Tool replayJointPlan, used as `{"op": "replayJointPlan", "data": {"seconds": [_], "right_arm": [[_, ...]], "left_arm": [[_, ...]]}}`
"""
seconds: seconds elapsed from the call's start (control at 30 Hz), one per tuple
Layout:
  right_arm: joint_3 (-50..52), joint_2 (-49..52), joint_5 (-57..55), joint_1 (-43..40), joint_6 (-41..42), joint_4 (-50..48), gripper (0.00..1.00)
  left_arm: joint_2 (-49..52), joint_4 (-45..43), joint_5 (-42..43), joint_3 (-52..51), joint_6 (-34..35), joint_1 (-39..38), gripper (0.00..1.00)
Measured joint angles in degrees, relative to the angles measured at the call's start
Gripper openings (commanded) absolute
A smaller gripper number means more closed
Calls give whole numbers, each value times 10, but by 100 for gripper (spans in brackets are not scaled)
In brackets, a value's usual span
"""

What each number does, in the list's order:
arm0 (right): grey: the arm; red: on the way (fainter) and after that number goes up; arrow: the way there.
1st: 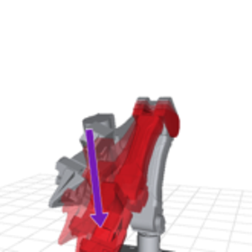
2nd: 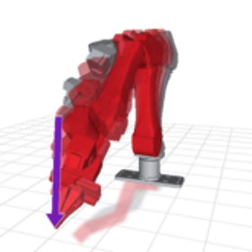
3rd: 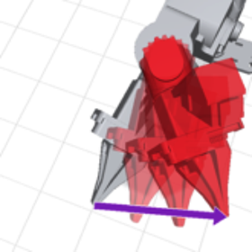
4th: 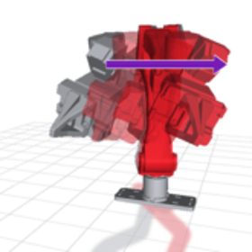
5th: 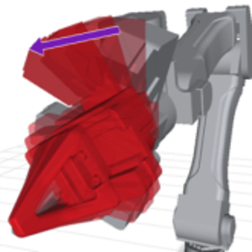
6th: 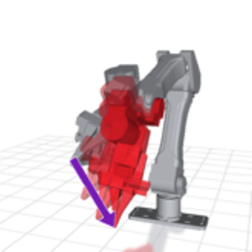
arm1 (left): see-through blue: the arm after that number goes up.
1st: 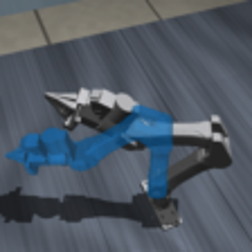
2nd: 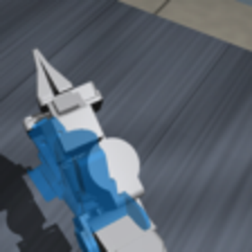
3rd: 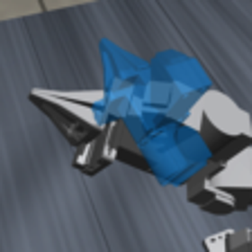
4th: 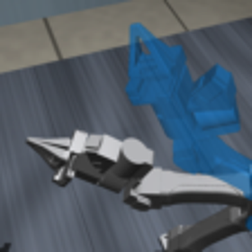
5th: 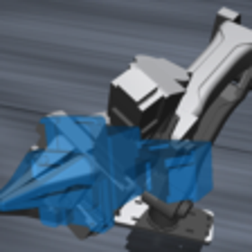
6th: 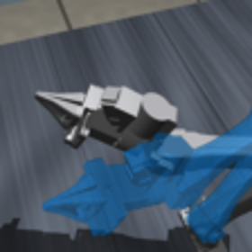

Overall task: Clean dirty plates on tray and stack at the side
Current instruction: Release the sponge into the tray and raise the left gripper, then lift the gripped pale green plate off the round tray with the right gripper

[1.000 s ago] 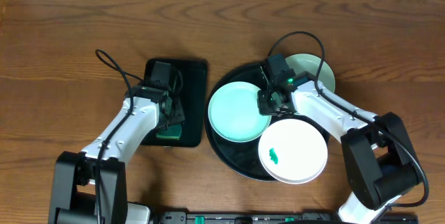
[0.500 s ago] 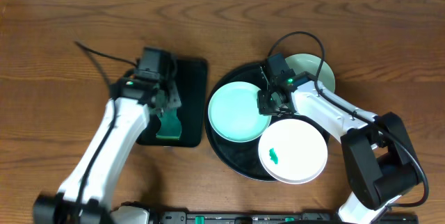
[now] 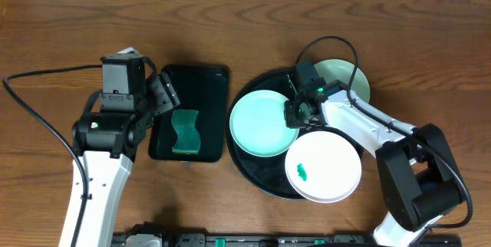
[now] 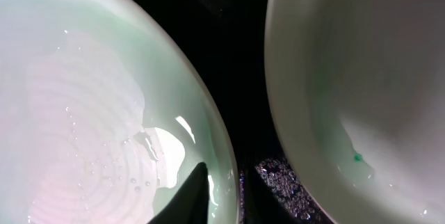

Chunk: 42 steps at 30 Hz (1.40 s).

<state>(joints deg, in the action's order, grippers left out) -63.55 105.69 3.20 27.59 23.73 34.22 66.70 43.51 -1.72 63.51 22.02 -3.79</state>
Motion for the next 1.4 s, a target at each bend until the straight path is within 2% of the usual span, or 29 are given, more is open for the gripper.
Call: {"op": "replayJointPlan", "data": {"seconds": [0.47, 1.17, 1.4], "right_arm": [[0, 0, -6, -1, 0, 3, 1], [-17, -38, 84, -44, 0, 91, 1], [-59, -38, 88, -44, 0, 146, 1]], "left_arm": [[0, 0, 0, 0, 0, 0, 80], [0, 0, 0, 0, 0, 0, 80], [0, 0, 0, 0, 0, 0, 80]]}}
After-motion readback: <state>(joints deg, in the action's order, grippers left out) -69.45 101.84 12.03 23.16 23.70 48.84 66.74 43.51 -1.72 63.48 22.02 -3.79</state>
